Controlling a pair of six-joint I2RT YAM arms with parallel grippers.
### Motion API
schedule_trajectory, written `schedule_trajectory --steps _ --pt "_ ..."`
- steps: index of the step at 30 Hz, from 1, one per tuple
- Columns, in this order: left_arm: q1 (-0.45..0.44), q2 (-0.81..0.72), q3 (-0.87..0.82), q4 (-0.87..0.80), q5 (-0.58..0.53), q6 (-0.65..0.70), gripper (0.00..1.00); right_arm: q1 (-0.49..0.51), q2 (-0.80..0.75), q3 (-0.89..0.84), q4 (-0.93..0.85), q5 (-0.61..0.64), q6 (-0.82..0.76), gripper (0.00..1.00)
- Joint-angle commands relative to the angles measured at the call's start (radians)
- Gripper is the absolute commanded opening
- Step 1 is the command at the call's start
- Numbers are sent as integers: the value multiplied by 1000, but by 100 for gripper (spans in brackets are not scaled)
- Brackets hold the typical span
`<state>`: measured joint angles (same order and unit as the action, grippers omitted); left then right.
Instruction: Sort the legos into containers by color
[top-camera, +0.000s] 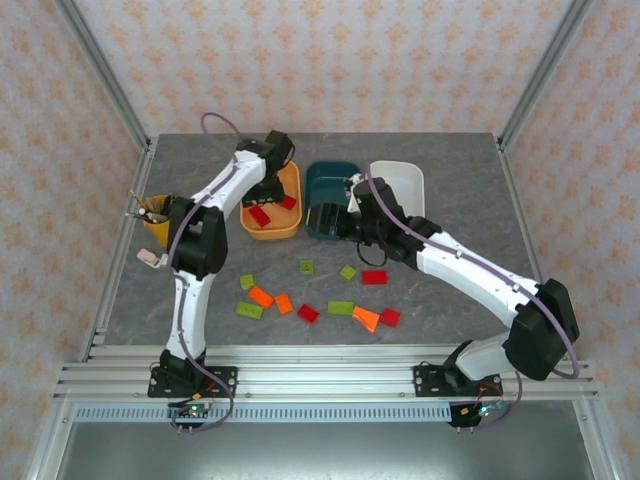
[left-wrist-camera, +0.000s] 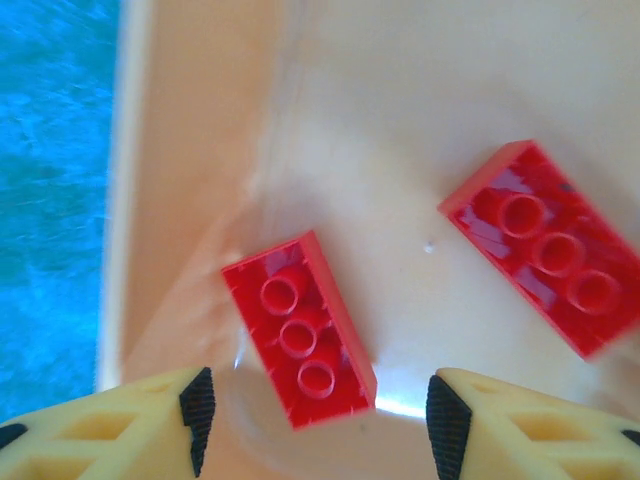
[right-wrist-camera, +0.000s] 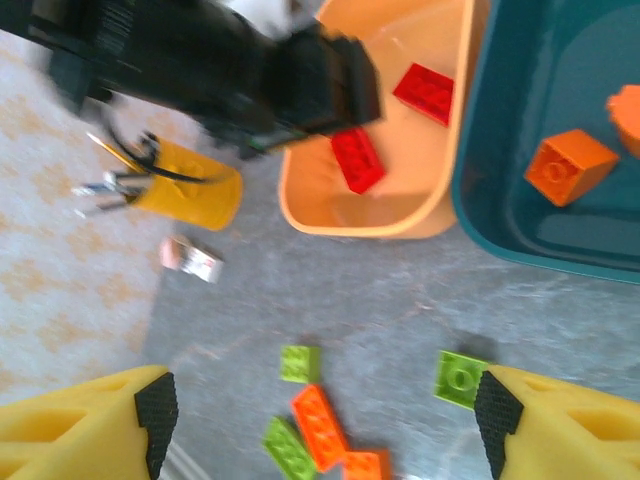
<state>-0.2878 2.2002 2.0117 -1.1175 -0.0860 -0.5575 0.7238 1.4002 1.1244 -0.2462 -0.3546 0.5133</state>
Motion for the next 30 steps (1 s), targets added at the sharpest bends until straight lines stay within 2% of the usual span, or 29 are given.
schedule_trajectory --steps 1,5,8,14,20,24,30 --pt "-3 -216 -53 -5 3 -52 64 58 46 100 -163 93 -158 78" --pt "-7 -445 -208 28 16 -105 66 150 147 183 -243 127 -235 76" --pt "-7 -666 -385 52 -23 -164 71 242 246 263 -282 154 -260 76" --pt "-8 -1127 -726 34 -18 -224 74 369 517 498 -385 189 -163 75" --pt "-8 -1529 -948 -99 -16 -245 77 412 777 767 -509 230 -21 73" --pt "-8 -1684 -984 -206 5 -267 77 413 902 894 -566 263 31 72" --pt "-8 -1757 -989 -255 53 -277 77 415 1022 1007 -576 270 39 69"
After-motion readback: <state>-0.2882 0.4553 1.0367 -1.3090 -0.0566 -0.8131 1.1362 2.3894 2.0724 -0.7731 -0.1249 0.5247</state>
